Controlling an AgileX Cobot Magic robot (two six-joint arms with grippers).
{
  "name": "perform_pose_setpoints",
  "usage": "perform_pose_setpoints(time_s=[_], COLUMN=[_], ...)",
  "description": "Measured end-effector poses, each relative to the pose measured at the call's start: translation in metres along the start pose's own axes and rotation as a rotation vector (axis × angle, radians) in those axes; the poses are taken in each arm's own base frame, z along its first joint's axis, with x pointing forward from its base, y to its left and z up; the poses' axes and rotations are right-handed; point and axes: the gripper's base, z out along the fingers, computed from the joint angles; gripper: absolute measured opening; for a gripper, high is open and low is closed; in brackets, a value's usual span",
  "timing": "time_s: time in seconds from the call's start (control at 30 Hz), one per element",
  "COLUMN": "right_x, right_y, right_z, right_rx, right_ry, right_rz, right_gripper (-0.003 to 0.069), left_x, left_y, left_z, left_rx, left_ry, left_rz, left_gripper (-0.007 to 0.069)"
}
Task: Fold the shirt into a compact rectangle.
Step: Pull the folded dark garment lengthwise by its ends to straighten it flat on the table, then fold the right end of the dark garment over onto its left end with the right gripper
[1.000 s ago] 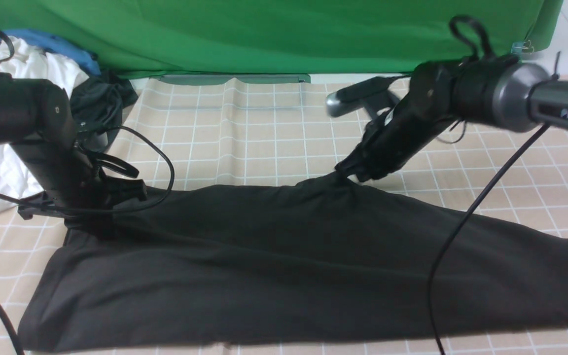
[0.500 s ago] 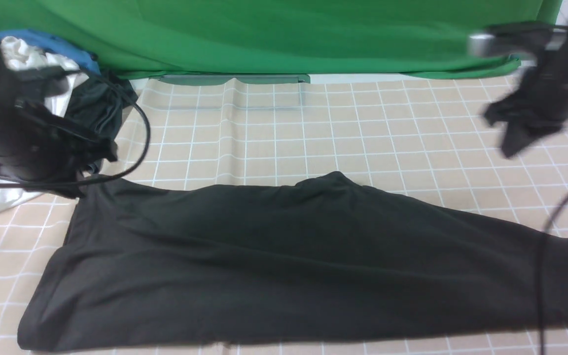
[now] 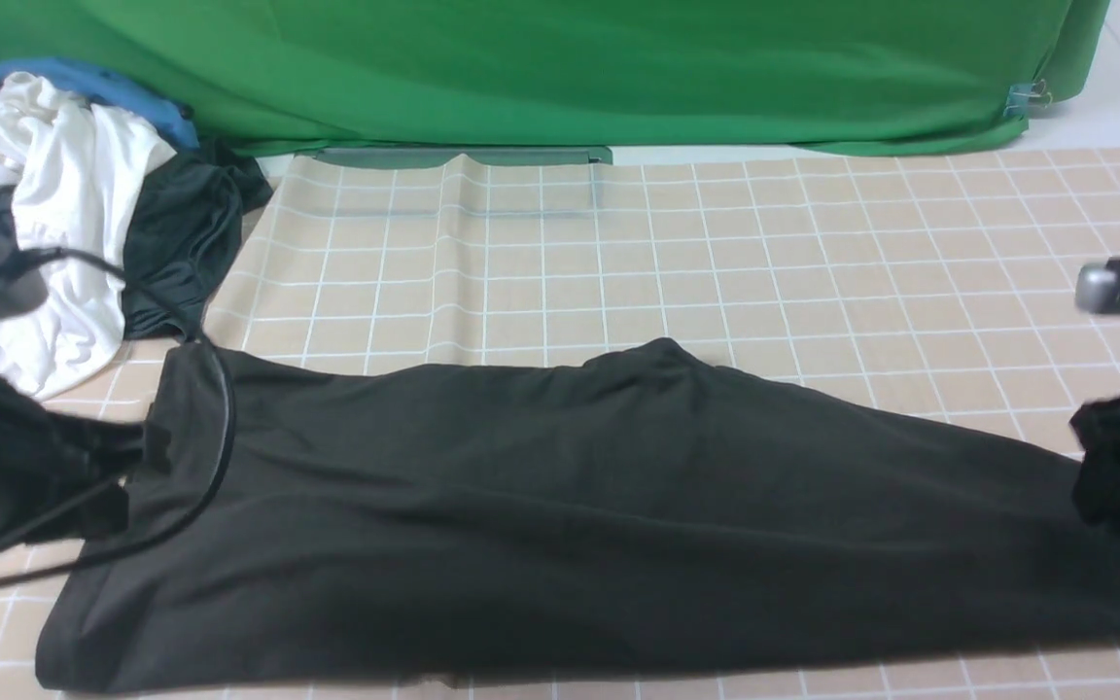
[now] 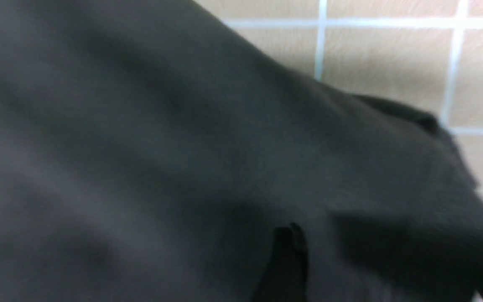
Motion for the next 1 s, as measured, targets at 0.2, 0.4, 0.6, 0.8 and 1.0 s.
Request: perform_pose_setpoints(time_s=[0.2, 0.4, 0.6, 0.8, 1.0], right_x=[-0.003, -0.006, -0.007, -0.003, 0.01], right_y=[-0.003, -0.003, -0.002, -0.003, -0.022], right_z=[0.026, 0.03, 0.029, 0.005, -0.037], right_rx=[-0.002, -0.002, -0.007, 0.028, 0.13], right_ry=[0.057, 0.047, 0.034, -0.029, -0.115], right_rz=[0.01, 0.005, -0.032, -0.029, 0.024], right_gripper=[0.0584, 0.0442, 0.0087, 0.0079, 0.0079], left_x=[0.006, 0.009, 0.01, 0.011, 0.011], left_y=[0.0, -0.002, -0.002, -0.002, -0.002], left_z=[-0.01, -0.018, -0.019, -0.019, -0.019], left_rx=[0.006, 0.02, 0.028, 0.028, 0.028], left_ry=[-0.042, -0.074, -0.065, -0.059, -0.056], left_rz=[0.013, 0.01, 0.009, 0.033, 0.036], left_gripper=[0.0019, 0.0019, 0.0019, 0.0019, 0.0019])
